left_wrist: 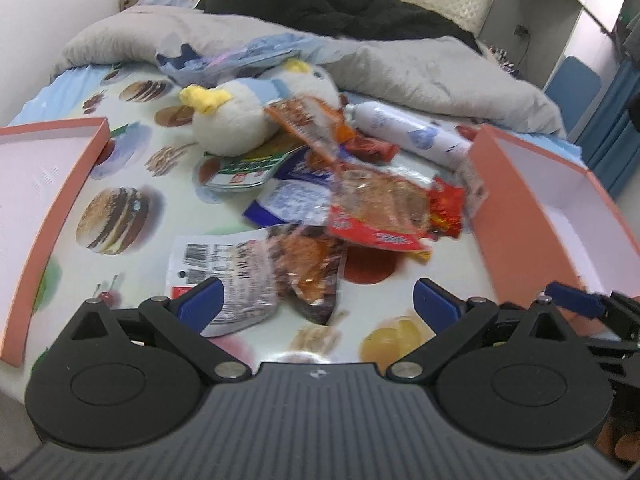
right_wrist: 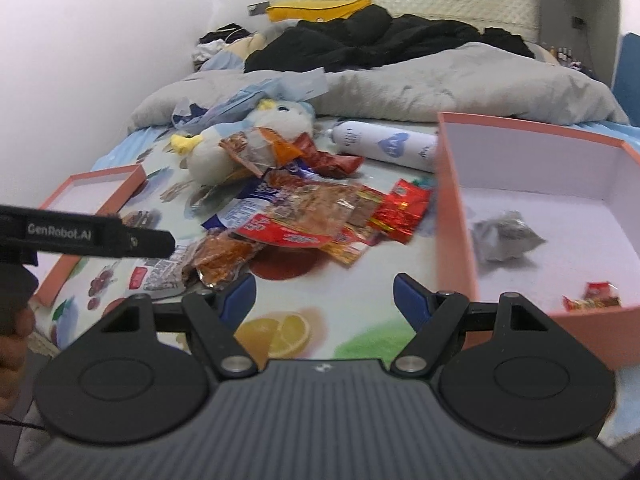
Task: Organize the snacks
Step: 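Move both tools back toward the snack pile, then grasp the jerky packet with left tool while right tool grasps a thin packet, then carry both held packets up toward the pink box, then open both tools to drop the packets into the pink box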
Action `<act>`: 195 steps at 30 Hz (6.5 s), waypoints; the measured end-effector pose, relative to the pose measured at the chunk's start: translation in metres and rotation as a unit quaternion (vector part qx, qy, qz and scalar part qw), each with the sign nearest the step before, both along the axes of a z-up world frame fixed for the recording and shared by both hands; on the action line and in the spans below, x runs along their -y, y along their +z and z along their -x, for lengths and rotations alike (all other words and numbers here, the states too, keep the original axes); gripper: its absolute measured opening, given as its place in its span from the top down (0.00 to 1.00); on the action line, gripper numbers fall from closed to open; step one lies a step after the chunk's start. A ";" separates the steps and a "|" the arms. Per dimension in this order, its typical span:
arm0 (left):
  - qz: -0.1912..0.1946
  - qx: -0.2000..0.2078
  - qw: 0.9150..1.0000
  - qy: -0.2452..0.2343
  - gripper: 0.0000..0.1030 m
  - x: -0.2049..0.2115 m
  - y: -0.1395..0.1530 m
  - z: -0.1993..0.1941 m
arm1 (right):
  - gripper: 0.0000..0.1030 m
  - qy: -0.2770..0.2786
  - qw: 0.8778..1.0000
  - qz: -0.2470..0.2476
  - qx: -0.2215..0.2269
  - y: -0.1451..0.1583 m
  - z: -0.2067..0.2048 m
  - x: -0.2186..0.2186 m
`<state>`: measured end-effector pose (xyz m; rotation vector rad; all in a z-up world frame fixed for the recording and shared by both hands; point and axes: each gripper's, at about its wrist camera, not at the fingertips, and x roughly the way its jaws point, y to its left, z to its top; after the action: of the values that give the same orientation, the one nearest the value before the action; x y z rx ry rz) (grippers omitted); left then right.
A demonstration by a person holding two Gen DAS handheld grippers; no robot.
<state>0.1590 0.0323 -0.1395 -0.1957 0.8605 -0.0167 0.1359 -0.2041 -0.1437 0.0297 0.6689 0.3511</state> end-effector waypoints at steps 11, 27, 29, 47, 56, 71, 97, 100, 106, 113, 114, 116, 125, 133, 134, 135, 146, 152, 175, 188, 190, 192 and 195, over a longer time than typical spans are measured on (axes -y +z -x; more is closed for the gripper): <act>0.017 -0.029 0.999 -0.011 0.01 -0.030 -0.037 -0.037 | 0.26 0.071 0.992 0.103 0.005 -0.034 -0.046 -0.047; 0.047 -0.064 0.994 -0.071 0.13 -0.027 -0.082 -0.097 | 0.33 0.177 0.958 0.224 0.025 -0.073 -0.100 -0.102; 0.036 -0.066 0.994 -0.074 0.16 -0.026 -0.086 -0.103 | 0.41 0.192 0.952 0.236 0.034 -0.077 -0.105 -0.107; 0.020 -0.068 0.993 -0.093 0.26 -0.029 -0.091 -0.117 | 0.97 0.206 0.944 0.253 0.053 -0.077 -0.115 -0.115; 0.031 -0.050 0.995 -0.085 0.25 -0.031 -0.079 -0.105 | 0.97 0.163 0.960 0.222 0.056 -0.061 -0.102 -0.098; -0.076 -0.025 0.989 -0.124 0.20 0.012 -0.087 -0.089 | 0.97 0.102 0.979 0.167 0.051 -0.041 -0.077 -0.063; -0.001 -0.018 0.999 -0.041 0.57 0.018 -0.050 -0.048 | 0.97 0.030 0.998 0.060 0.017 -0.011 -0.036 -0.015; 0.005 -0.014 0.999 -0.035 0.57 0.020 -0.040 -0.043 | 0.97 0.016 0.999 0.042 0.011 -0.006 -0.036 -0.009; 0.013 -0.008 0.999 -0.041 0.57 0.026 -0.023 -0.038 | 0.97 -0.002 1.000 0.021 0.010 0.004 -0.034 0.000; 0.024 -0.006 0.999 -0.048 0.57 0.034 -0.005 -0.041 | 0.97 -0.003 1.000 0.004 0.005 0.016 -0.036 0.004; 0.026 -0.005 0.998 -0.050 0.57 0.036 -0.002 -0.042 | 0.97 -0.004 1.000 0.001 0.003 0.018 -0.036 0.006; 0.025 -0.001 0.998 -0.053 0.57 0.039 0.004 -0.045 | 0.97 -0.006 1.000 0.000 0.004 0.022 -0.038 0.008; 0.017 0.021 0.997 -0.068 0.57 0.055 0.037 -0.056 | 0.97 -0.005 1.000 -0.017 0.012 0.047 -0.046 0.021; 0.017 0.038 0.996 -0.081 0.57 0.067 0.070 -0.072 | 0.97 0.003 0.999 -0.044 0.015 0.072 -0.062 0.038; 0.017 0.041 0.995 -0.085 0.57 0.070 0.075 -0.074 | 0.97 0.005 0.999 -0.047 0.014 0.075 -0.064 0.041; 0.017 0.043 0.995 -0.088 0.57 0.073 0.081 -0.077 | 0.97 0.006 0.999 -0.053 0.012 0.079 -0.067 0.044; 0.026 0.071 0.990 -0.120 0.57 0.107 0.142 -0.108 | 0.97 0.022 0.995 -0.096 0.009 0.131 -0.091 0.085; 0.038 0.084 0.986 -0.141 0.57 0.131 0.171 -0.123 | 0.97 0.017 0.995 -0.094 0.017 0.157 -0.100 0.112; 0.031 -0.009 0.964 -0.264 0.56 0.318 0.092 -0.169 | 0.96 -0.101 0.994 -0.020 -0.040 0.081 -0.107 0.223; 0.026 -0.053 0.965 -0.255 0.54 0.325 0.031 -0.187 | 0.94 -0.146 0.988 -0.007 -0.050 0.012 -0.099 0.231; 0.023 -0.053 0.964 -0.258 0.44 0.324 0.030 -0.187 | 0.94 -0.148 0.988 -0.007 -0.051 0.013 -0.099 0.231; 0.020 -0.048 0.967 -0.250 0.33 0.321 0.032 -0.188 | 0.86 -0.158 0.986 -0.005 -0.050 0.012 -0.099 0.233; 0.039 -0.042 0.969 -0.241 0.29 0.312 0.039 -0.189 | 0.24 -0.175 0.983 -0.012 -0.045 0.013 -0.099 0.238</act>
<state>0.3475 -0.2794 -0.1008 -0.0561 0.9760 -0.5010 0.2350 -0.4419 -0.1311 0.1858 0.7350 0.0189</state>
